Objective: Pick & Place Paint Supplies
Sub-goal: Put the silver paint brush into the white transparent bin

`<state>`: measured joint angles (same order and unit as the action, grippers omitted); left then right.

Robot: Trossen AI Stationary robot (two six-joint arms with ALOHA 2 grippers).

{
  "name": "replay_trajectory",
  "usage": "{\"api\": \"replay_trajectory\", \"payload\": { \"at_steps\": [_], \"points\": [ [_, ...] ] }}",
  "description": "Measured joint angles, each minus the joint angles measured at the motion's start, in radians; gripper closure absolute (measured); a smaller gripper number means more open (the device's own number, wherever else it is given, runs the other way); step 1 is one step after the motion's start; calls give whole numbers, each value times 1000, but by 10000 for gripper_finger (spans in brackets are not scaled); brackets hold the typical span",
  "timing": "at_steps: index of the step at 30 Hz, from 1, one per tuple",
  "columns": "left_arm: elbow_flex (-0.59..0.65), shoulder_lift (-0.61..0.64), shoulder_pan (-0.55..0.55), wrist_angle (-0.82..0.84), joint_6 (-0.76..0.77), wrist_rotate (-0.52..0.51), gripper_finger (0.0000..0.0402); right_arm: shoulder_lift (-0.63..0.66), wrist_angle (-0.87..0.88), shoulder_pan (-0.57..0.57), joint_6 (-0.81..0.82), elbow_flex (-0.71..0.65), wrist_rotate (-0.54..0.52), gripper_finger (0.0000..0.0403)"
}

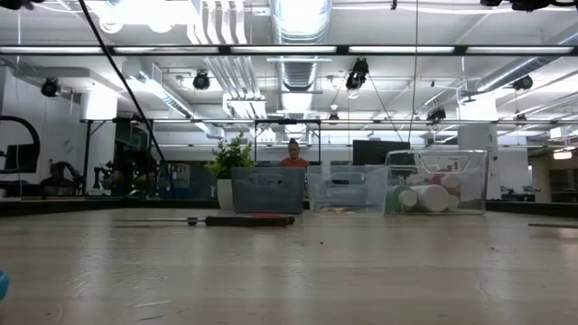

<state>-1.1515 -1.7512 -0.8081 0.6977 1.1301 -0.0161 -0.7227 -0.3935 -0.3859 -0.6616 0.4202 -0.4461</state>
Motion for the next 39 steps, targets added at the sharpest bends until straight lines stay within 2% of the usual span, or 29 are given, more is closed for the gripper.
{"api": "replay_trajectory", "payload": {
  "at_steps": [6, 11, 23, 39],
  "points": [
    [0, 0, 2, -25, -73, 17, 309, 0, 0, 0, 0, 0, 0, 115],
    [0, 0, 2, -98, -155, 75, 309, 0, 0, 0, 2, 0, 0, 115],
    [62, -14, -47, -190, -128, 91, 309, 0, 0, 0, 6, 0, 0, 115],
    [79, -27, -50, -186, -104, 117, 309, 0, 0, 0, 4, 0, 0, 115]
  ]
}}
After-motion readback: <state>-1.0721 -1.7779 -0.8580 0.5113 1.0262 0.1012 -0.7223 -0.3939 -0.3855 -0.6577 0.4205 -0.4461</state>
